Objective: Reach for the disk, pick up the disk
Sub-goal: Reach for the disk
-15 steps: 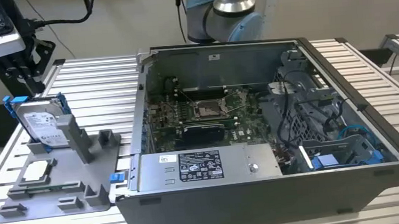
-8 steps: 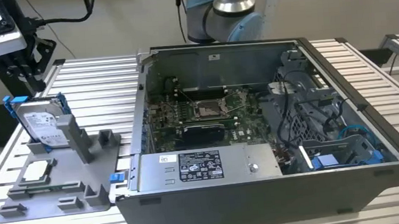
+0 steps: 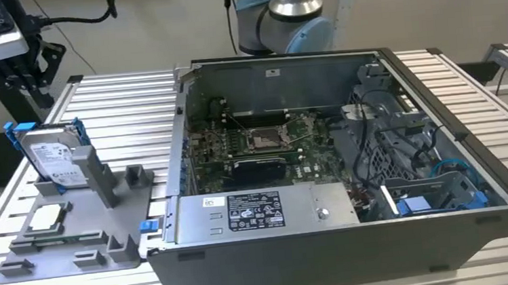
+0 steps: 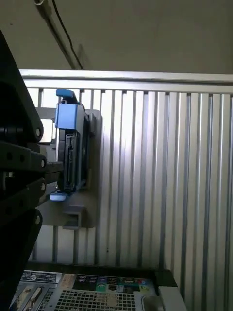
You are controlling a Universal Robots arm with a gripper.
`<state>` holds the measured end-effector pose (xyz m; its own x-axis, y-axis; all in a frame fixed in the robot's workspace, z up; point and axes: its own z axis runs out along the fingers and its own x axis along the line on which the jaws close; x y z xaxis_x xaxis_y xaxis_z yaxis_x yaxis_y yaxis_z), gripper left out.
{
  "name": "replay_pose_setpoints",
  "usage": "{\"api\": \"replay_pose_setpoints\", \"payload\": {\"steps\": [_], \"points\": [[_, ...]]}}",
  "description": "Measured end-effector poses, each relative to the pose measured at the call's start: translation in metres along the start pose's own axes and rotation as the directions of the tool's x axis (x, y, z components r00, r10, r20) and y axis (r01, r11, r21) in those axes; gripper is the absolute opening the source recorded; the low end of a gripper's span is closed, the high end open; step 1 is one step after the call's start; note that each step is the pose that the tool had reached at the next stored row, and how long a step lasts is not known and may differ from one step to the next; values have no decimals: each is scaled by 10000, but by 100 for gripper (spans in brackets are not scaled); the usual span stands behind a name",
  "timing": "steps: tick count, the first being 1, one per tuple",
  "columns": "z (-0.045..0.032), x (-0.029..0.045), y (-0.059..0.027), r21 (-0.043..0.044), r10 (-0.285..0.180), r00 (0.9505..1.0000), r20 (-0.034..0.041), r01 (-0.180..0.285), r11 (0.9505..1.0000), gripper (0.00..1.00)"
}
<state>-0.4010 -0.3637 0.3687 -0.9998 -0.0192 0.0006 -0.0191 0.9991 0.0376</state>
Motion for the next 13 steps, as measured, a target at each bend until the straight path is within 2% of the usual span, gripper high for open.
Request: {"api": "replay_pose_setpoints", "payload": {"steps": [6, 13], "points": [[14, 252, 1, -1, 0, 10000, 0, 0, 10000, 0], [42, 387, -63, -1, 1, 10000, 0, -1, 10000, 0]]}}
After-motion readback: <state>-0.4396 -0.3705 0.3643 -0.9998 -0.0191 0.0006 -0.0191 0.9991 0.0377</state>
